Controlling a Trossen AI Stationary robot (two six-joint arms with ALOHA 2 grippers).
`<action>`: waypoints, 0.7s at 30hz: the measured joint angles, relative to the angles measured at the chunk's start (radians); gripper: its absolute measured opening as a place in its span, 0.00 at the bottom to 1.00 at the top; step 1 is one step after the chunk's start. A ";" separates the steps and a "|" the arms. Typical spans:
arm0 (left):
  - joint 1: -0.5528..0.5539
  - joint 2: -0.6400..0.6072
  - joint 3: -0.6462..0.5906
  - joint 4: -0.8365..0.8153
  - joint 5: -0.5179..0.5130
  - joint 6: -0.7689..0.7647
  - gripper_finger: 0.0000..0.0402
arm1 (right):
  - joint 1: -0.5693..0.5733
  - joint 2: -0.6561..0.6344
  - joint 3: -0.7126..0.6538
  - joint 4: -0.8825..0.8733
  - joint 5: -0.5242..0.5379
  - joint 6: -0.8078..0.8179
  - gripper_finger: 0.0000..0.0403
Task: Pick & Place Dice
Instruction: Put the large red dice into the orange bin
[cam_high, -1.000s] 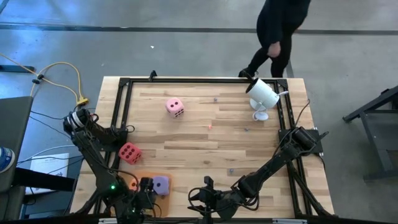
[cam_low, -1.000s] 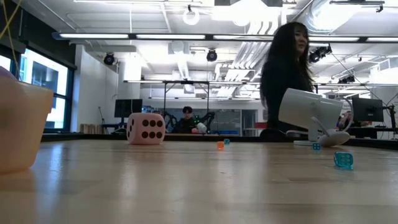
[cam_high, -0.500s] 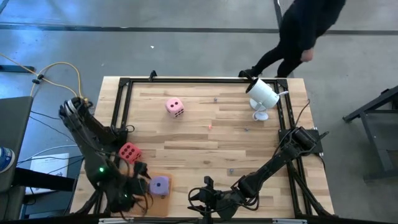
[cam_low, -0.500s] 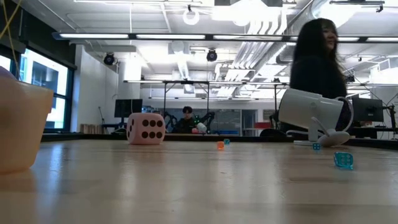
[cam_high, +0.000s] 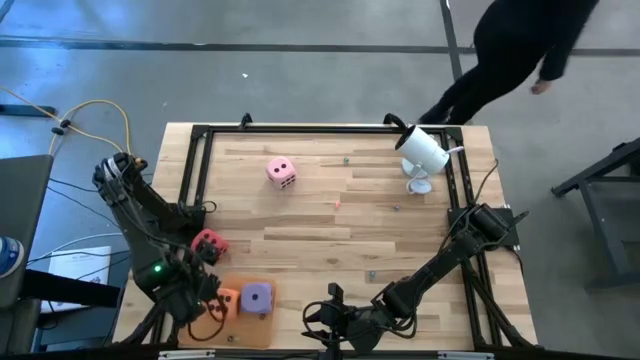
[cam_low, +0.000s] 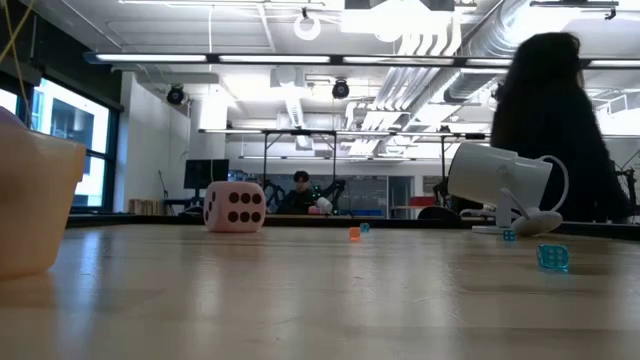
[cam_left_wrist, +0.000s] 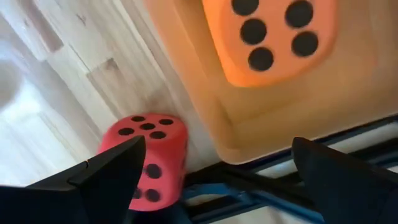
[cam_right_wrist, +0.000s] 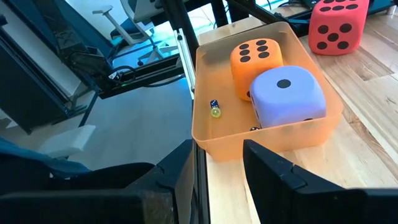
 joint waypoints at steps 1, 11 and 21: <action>-0.005 0.000 0.000 -0.015 -0.014 0.010 0.98 | 0.000 0.000 0.000 0.000 0.000 0.000 0.31; -0.006 -0.097 -0.107 -0.051 -0.065 -0.023 0.98 | 0.000 0.000 0.000 0.000 0.000 0.000 0.31; 0.021 -0.330 -0.308 0.018 -0.089 -0.110 0.98 | -0.002 0.000 0.000 -0.004 0.000 -0.007 0.31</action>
